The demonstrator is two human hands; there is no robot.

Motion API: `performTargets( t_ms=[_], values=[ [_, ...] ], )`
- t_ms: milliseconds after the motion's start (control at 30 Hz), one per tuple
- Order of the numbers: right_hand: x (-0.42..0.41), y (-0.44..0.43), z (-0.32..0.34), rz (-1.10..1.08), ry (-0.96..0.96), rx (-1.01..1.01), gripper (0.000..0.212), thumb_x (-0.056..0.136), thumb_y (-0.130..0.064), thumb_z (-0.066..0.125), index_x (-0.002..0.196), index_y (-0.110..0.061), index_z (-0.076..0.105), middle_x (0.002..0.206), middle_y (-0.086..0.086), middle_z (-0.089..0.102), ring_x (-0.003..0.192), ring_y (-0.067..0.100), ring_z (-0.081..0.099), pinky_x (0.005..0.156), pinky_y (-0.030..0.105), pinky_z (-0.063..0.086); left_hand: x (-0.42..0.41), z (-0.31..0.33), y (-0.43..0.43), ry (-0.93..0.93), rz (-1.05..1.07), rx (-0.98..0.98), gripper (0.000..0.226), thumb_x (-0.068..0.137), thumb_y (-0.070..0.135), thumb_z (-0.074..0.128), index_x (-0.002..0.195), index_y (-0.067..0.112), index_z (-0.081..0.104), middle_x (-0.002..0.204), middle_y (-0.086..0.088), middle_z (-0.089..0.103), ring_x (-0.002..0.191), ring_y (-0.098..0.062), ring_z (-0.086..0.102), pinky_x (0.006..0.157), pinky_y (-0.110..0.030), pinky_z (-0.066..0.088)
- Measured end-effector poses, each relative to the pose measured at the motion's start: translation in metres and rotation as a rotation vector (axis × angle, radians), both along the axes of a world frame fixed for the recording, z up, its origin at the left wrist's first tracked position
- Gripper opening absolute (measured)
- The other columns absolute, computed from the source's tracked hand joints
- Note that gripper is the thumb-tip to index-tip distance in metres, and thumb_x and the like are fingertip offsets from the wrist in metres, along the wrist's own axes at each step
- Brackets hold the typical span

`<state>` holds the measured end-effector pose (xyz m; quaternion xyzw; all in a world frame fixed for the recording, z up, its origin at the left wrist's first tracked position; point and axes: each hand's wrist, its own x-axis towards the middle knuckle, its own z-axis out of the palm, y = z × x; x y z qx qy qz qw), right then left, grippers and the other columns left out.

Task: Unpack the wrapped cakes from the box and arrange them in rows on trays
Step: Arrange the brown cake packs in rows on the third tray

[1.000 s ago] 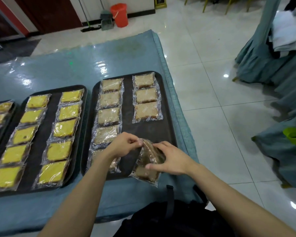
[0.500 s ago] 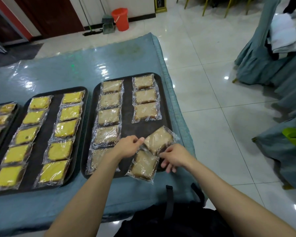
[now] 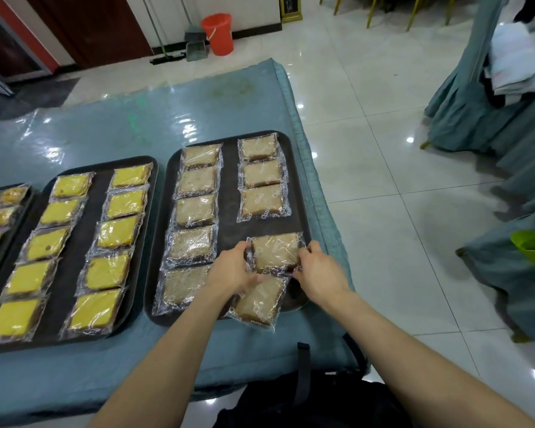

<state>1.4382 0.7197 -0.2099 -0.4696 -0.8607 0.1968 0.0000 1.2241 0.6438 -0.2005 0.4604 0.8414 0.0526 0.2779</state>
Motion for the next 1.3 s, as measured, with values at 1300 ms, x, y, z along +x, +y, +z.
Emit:
performTargets(
  t_ms=[1300],
  values=[
    [-0.023,-0.005,-0.010,0.009,0.094,-0.061,0.024,0.109,-0.034,0.052,0.110,-0.017,0.068,0.108,0.004,0.060,0.086,0.031,0.068,0.074,0.041,0.055,-0.020,0.013,-0.023,-0.052,-0.114,-0.127,0.023,0.111,0.020,0.046,0.107,0.028,0.067,0.095,0.002,0.076,0.083,-0.020,0.076,0.061,-0.032,0.054]
  ],
)
